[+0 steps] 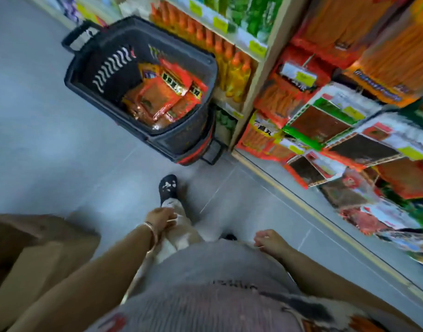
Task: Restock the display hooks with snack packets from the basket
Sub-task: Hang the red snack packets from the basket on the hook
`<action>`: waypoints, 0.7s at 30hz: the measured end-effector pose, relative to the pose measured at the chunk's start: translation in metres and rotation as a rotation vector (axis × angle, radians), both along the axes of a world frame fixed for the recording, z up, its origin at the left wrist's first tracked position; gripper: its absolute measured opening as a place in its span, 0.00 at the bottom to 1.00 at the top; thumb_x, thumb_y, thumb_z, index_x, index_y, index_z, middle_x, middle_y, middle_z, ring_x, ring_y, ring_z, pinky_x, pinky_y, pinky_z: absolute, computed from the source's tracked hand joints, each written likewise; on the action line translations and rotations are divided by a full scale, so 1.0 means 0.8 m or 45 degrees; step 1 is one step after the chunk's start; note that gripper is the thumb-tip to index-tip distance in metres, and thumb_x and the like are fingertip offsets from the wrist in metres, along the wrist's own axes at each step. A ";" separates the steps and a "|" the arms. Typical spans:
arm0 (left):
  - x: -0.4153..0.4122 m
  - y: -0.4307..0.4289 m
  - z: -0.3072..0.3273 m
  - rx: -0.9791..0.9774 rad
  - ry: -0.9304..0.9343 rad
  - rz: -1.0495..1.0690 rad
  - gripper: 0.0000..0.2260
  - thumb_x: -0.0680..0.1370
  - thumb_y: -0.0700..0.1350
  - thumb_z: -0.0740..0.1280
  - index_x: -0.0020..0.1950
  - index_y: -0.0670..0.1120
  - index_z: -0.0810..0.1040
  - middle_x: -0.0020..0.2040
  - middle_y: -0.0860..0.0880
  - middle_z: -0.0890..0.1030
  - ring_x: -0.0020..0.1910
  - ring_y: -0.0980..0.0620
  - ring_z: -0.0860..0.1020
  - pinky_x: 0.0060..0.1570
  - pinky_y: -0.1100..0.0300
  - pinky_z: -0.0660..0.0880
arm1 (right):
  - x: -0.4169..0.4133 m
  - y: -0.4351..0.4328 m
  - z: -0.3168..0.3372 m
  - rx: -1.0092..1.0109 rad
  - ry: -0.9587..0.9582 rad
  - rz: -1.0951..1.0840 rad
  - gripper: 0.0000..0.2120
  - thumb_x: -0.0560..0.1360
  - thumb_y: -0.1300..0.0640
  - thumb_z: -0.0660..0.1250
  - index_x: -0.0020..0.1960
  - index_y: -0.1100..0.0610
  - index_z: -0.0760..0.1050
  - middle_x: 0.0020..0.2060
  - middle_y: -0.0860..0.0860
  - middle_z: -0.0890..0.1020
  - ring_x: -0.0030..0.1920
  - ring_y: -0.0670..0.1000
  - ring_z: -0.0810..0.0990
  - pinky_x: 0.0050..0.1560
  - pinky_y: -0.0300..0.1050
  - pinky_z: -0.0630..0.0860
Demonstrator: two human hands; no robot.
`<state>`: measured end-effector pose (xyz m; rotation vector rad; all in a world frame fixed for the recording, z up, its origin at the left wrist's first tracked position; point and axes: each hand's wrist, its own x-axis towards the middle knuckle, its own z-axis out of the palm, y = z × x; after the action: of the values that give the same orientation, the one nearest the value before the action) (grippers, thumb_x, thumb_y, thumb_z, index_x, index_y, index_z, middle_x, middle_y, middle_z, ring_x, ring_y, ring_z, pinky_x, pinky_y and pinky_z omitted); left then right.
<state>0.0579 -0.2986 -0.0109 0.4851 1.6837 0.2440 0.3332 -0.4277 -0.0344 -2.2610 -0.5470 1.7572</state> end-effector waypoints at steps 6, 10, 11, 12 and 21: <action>-0.083 0.090 -0.017 -0.040 0.115 -0.076 0.11 0.77 0.36 0.63 0.34 0.42 0.74 0.35 0.43 0.76 0.34 0.47 0.73 0.40 0.57 0.72 | -0.041 0.152 -0.008 -0.072 -0.013 -0.170 0.09 0.78 0.62 0.60 0.40 0.56 0.71 0.32 0.54 0.74 0.31 0.50 0.72 0.33 0.38 0.64; -0.135 0.209 -0.006 -0.038 0.079 -0.091 0.05 0.79 0.40 0.62 0.46 0.42 0.76 0.43 0.43 0.78 0.37 0.49 0.75 0.35 0.60 0.70 | -0.082 0.274 -0.002 0.047 -0.074 -0.232 0.04 0.80 0.60 0.60 0.47 0.56 0.72 0.36 0.53 0.77 0.34 0.49 0.76 0.35 0.39 0.69; -0.145 0.238 -0.002 -0.013 0.082 -0.126 0.05 0.79 0.42 0.61 0.49 0.42 0.76 0.45 0.44 0.78 0.40 0.48 0.76 0.36 0.60 0.70 | -0.095 0.305 0.002 0.105 -0.083 -0.260 0.04 0.80 0.60 0.60 0.49 0.56 0.73 0.37 0.52 0.78 0.34 0.49 0.76 0.35 0.40 0.70; -0.155 0.266 0.001 0.031 0.093 -0.162 0.06 0.80 0.42 0.60 0.52 0.43 0.76 0.48 0.44 0.78 0.43 0.48 0.76 0.39 0.59 0.71 | -0.108 0.336 0.007 0.172 -0.084 -0.283 0.04 0.79 0.60 0.60 0.50 0.56 0.73 0.37 0.52 0.78 0.34 0.49 0.76 0.35 0.40 0.71; -0.149 0.477 0.012 0.355 -0.116 -0.449 0.07 0.81 0.46 0.59 0.54 0.49 0.76 0.50 0.53 0.81 0.49 0.56 0.80 0.46 0.63 0.76 | -0.182 0.559 0.006 0.371 0.158 -0.503 0.04 0.79 0.56 0.63 0.50 0.49 0.75 0.39 0.49 0.83 0.35 0.45 0.81 0.34 0.37 0.75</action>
<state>-0.0617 0.0832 -0.0014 0.9534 1.4524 0.2385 0.1877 0.0194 -0.0293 -1.8905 -0.2835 1.4979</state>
